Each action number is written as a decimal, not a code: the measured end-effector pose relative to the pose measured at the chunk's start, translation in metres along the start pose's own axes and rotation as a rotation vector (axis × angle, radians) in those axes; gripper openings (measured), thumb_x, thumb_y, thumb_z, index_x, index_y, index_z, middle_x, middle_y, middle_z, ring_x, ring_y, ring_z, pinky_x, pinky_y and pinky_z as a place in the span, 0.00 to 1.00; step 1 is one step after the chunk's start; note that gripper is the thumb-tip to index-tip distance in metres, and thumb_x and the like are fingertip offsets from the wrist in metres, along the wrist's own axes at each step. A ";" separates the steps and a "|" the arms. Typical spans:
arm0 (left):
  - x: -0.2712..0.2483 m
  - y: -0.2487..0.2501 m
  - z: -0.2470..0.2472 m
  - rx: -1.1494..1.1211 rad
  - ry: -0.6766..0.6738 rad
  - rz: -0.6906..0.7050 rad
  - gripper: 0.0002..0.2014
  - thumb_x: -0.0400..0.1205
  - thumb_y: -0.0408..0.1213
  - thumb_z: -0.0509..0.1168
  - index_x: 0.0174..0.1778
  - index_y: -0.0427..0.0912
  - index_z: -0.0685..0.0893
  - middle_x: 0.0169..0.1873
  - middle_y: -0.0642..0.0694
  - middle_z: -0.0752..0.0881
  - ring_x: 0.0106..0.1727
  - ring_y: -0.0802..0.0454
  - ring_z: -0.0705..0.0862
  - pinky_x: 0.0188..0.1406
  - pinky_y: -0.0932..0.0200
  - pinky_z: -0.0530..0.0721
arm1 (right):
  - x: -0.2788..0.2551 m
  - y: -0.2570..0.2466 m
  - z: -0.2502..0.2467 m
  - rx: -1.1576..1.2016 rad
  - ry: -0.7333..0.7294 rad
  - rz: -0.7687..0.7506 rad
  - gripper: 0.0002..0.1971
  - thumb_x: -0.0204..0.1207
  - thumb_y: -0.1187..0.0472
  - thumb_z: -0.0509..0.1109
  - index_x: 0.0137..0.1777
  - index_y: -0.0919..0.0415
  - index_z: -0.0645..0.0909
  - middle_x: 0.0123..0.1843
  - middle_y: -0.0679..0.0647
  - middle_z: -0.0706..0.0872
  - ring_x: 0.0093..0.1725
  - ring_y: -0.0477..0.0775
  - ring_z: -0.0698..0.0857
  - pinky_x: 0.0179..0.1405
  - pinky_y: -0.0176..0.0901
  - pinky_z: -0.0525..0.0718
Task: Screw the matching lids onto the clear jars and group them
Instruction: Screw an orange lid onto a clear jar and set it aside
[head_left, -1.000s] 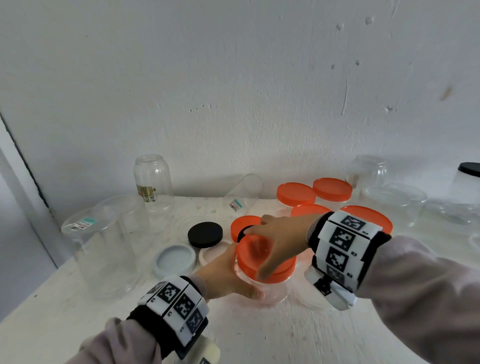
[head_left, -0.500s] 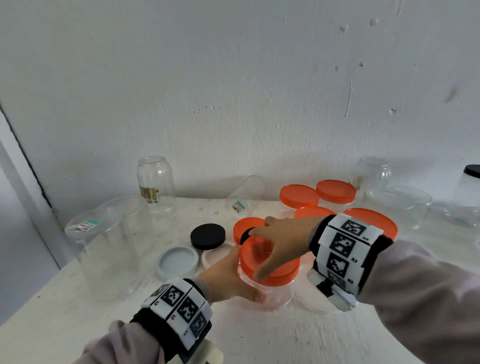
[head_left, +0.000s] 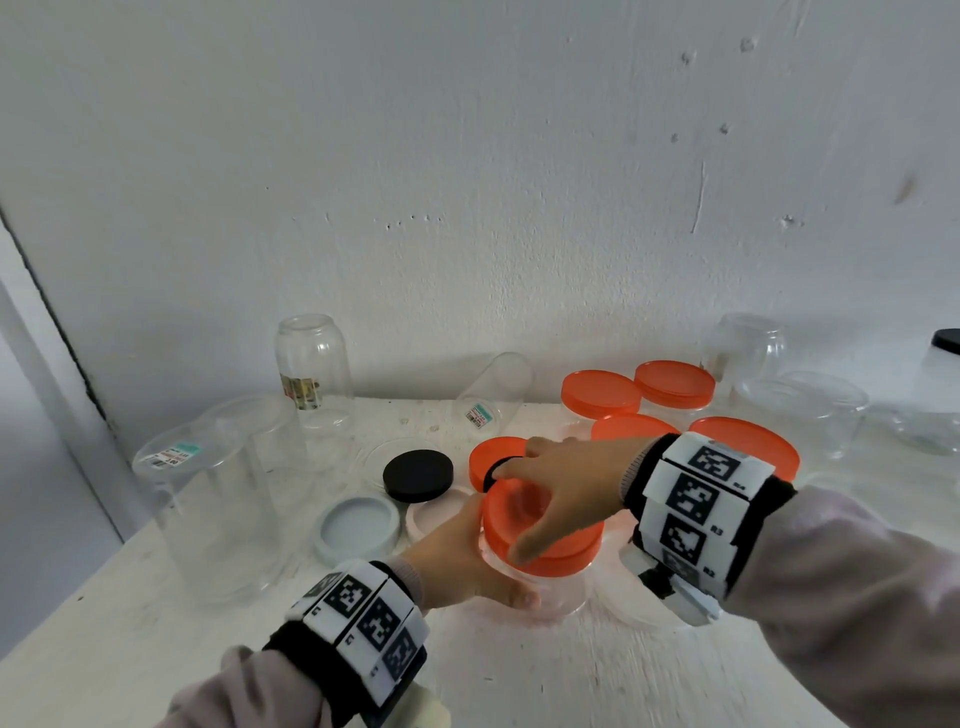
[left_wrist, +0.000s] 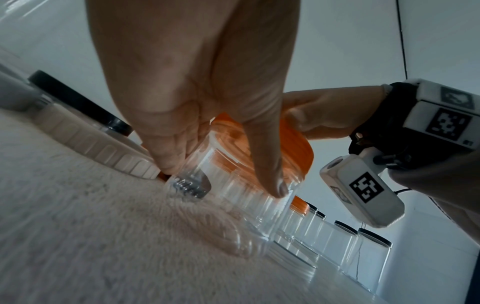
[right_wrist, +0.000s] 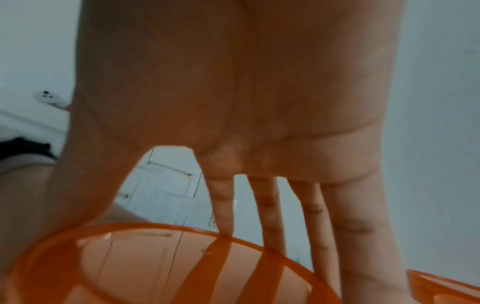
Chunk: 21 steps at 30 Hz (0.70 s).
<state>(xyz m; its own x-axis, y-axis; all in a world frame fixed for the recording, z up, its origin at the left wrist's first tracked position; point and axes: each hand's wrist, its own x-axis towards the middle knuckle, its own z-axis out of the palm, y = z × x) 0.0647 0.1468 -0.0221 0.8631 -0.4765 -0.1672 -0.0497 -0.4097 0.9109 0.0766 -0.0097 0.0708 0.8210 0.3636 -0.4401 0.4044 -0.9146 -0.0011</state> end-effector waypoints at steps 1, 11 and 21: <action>0.000 0.000 0.000 0.004 -0.002 0.004 0.48 0.65 0.31 0.82 0.77 0.50 0.63 0.68 0.55 0.77 0.71 0.55 0.75 0.74 0.47 0.74 | 0.001 0.000 0.002 -0.009 0.019 0.019 0.46 0.63 0.23 0.64 0.80 0.37 0.54 0.77 0.47 0.63 0.72 0.58 0.70 0.60 0.55 0.75; 0.002 -0.002 0.000 -0.001 0.007 -0.022 0.50 0.64 0.33 0.83 0.78 0.50 0.62 0.70 0.54 0.76 0.73 0.52 0.73 0.76 0.46 0.72 | -0.002 0.001 -0.002 0.016 -0.036 -0.038 0.46 0.64 0.32 0.72 0.79 0.31 0.51 0.78 0.44 0.59 0.76 0.57 0.64 0.65 0.60 0.73; 0.001 0.001 0.002 0.036 0.014 -0.003 0.49 0.64 0.32 0.82 0.78 0.49 0.62 0.69 0.54 0.76 0.71 0.54 0.74 0.75 0.48 0.72 | -0.002 0.000 -0.004 0.022 -0.027 0.019 0.49 0.60 0.28 0.72 0.79 0.34 0.52 0.77 0.46 0.61 0.74 0.59 0.67 0.63 0.58 0.74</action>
<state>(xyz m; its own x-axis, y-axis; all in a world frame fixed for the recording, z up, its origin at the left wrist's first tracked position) 0.0649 0.1447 -0.0221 0.8702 -0.4645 -0.1644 -0.0648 -0.4386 0.8963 0.0761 -0.0095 0.0756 0.8169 0.3418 -0.4646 0.3800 -0.9249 -0.0121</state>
